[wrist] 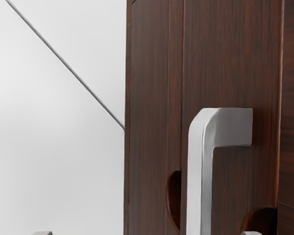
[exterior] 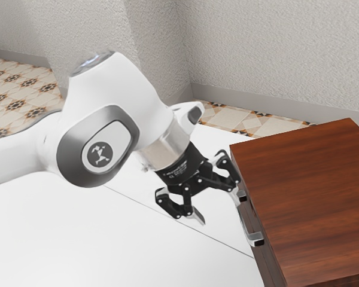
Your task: Pull the drawer handle with one arm to open the drawer
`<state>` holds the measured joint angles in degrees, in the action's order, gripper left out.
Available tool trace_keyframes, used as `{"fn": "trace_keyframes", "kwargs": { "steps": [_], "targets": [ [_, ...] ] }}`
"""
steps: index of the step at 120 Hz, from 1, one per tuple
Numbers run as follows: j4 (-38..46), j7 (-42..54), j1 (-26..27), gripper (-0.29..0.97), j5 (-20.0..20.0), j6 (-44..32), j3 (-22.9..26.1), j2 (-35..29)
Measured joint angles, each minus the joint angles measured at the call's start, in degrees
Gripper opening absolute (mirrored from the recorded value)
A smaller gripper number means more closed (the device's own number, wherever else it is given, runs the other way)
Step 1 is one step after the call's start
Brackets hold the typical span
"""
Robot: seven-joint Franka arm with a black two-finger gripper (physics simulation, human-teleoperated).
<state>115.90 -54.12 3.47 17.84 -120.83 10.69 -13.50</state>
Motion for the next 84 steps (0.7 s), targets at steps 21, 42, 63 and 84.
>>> {"fn": "trace_keyframes", "kwargs": {
  "steps": [21, 42, 63, 84],
  "targets": [
    [0.1, 0.9, -0.1, 0.48, 0.3, -0.7, 0.0, 0.5],
    [0.1, 1.6, -0.1, 0.47, 0.4, -1.0, 0.0, 1.2],
    [0.2, 2.2, 0.0, 0.46, 0.4, -2.4, 0.1, 2.5],
    [0.2, 2.5, 0.1, 0.43, 0.5, -3.4, 0.1, 3.3]
  ]
}}
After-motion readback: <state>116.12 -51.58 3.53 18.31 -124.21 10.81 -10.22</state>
